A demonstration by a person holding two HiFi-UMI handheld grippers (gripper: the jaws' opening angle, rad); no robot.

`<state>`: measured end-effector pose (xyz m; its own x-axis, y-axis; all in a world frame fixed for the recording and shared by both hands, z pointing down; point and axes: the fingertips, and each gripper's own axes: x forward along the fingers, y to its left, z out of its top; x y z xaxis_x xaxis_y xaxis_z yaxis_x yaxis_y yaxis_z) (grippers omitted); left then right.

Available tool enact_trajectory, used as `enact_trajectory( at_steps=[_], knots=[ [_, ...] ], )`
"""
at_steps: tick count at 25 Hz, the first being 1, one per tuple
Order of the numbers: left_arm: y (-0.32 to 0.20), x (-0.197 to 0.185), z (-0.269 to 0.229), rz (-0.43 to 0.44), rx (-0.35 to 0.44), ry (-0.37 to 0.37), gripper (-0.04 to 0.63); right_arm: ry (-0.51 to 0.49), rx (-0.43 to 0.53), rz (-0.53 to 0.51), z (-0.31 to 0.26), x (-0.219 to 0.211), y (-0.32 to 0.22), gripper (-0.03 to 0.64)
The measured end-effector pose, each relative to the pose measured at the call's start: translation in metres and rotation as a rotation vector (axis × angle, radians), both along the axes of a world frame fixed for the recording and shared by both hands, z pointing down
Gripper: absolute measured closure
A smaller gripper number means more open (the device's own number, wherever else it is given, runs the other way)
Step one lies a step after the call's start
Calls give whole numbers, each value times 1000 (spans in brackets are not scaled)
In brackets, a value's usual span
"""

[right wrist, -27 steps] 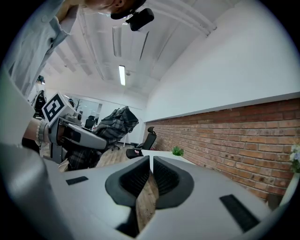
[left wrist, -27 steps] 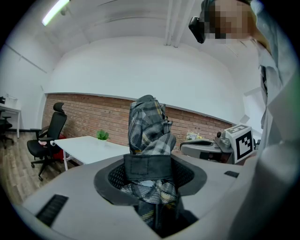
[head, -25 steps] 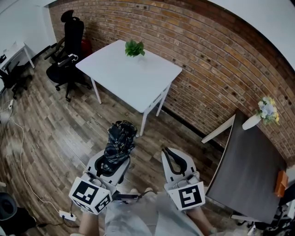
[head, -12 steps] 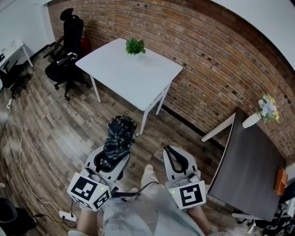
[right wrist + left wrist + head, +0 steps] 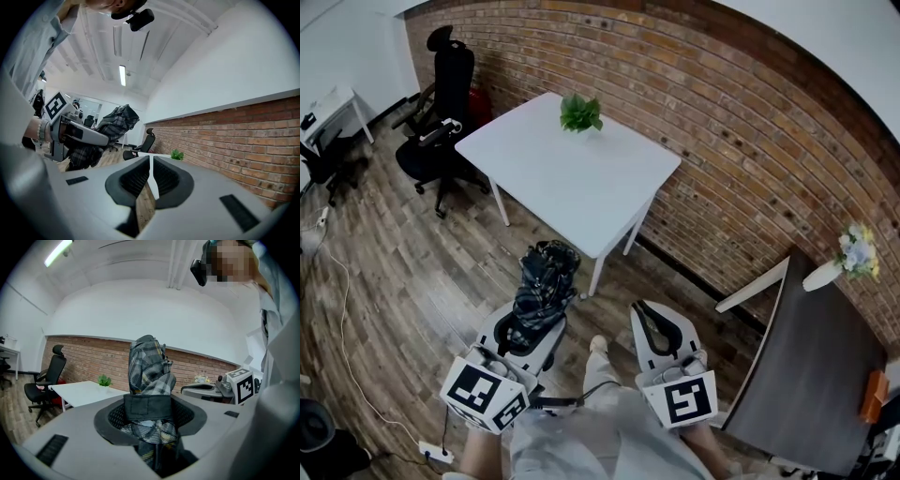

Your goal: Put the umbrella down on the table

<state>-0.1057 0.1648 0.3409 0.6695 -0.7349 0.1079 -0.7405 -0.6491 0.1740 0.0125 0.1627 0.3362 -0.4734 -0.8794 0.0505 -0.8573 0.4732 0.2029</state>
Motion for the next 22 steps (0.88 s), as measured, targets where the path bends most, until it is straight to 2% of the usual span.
enact_trajectory(
  at_steps=[14,22],
  knots=[
    [-196,56,7,-37,-46,2,379,2,-65,-92,17,46,-213,563],
    [-264,81,-1,-77,-52,5,379,-23,-61,-110,9,73,-283,563]
  ],
)
